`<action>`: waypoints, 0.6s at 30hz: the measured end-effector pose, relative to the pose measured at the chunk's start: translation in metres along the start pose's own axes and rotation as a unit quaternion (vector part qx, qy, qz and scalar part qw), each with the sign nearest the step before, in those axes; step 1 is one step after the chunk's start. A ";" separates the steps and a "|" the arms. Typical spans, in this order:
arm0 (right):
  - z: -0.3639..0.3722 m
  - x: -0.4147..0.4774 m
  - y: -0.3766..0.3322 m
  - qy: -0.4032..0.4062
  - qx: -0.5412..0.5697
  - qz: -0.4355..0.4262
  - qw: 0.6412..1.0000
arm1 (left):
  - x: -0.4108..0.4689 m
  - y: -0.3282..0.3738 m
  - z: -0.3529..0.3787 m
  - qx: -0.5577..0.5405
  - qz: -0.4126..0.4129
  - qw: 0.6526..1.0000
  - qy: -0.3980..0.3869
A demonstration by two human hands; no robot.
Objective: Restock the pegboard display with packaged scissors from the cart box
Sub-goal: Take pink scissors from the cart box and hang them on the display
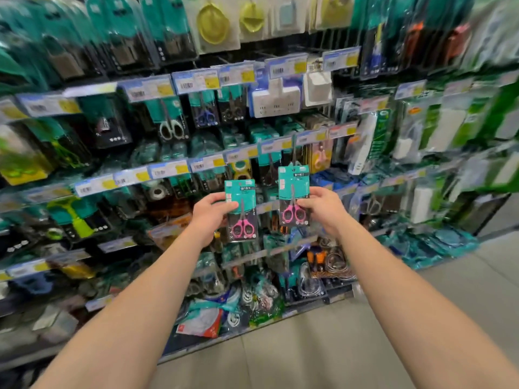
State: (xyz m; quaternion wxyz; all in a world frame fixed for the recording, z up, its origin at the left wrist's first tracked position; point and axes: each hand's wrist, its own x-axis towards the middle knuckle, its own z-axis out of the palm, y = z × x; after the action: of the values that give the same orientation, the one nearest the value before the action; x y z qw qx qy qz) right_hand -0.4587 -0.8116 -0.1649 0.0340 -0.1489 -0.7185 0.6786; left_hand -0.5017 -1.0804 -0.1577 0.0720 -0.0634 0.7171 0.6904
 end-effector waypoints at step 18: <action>-0.001 0.089 -0.026 -0.057 -0.013 -0.014 0.998 | 0.044 0.024 0.022 -0.004 0.033 0.999 0.007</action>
State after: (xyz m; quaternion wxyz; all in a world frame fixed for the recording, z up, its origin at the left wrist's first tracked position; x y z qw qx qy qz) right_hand -0.5477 -0.7885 -0.1525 0.0006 -0.1004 -0.7303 0.6757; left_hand -0.5489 -1.0575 -0.1432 0.0442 -0.0447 0.7165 0.6948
